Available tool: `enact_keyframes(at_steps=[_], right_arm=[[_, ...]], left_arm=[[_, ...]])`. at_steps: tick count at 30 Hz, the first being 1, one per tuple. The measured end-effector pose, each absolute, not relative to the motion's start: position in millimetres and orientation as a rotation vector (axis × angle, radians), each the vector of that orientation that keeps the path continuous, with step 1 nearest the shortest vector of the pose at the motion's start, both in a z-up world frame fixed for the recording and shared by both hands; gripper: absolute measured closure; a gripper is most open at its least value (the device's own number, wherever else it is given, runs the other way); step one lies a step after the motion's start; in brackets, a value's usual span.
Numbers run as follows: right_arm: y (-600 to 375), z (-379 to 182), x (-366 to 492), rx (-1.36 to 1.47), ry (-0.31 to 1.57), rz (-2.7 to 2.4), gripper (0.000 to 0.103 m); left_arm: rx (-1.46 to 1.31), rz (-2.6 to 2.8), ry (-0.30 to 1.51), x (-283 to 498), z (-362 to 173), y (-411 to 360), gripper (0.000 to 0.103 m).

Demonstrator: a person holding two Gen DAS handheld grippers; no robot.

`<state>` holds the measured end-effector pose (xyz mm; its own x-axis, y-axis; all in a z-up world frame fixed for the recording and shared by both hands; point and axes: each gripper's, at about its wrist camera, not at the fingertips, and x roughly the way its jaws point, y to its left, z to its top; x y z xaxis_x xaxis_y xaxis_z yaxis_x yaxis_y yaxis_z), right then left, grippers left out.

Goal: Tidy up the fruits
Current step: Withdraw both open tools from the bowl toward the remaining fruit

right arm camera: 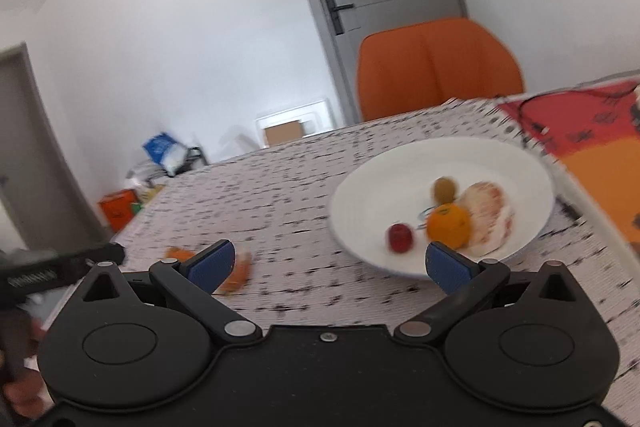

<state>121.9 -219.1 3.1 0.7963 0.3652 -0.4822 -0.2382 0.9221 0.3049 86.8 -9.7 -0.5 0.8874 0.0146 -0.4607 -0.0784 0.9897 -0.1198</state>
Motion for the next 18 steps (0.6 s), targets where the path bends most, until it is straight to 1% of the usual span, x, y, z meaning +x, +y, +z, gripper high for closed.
enact_keyframes(at_steps=[7, 10, 13, 15, 17, 18], right_arm=[[-206.6, 5.4, 118.2, 0.215, 0.57, 0.36, 0.0], [-201.3, 4.3, 117.8, 0.198, 0.575, 0.37, 0.0], [-195.9, 3.2, 116.4, 0.177, 0.572, 0.385, 0.0], [-191.8, 2.6, 115.4, 0.164, 0.571, 0.395, 0.001], [-188.7, 1.5, 115.7, 0.156, 0.575, 0.407, 0.002], [-187.1, 0.7, 116.1, 0.152, 0.576, 0.409, 0.005]], left_arm=[[-0.154, 0.056, 0.464, 77.4, -4.8, -1.7, 0.013], [-0.178, 0.044, 0.466, 76.2, -8.7, 2.1, 0.016], [-0.193, 0.042, 0.469, 76.3, -11.7, 4.5, 0.024], [-0.203, 0.034, 0.478, 77.9, -14.2, 5.9, 0.036], [-0.212, 0.024, 0.489, 79.8, -16.4, 7.1, 0.042], [-0.218, 0.02, 0.494, 80.6, -17.8, 8.0, 0.045]])
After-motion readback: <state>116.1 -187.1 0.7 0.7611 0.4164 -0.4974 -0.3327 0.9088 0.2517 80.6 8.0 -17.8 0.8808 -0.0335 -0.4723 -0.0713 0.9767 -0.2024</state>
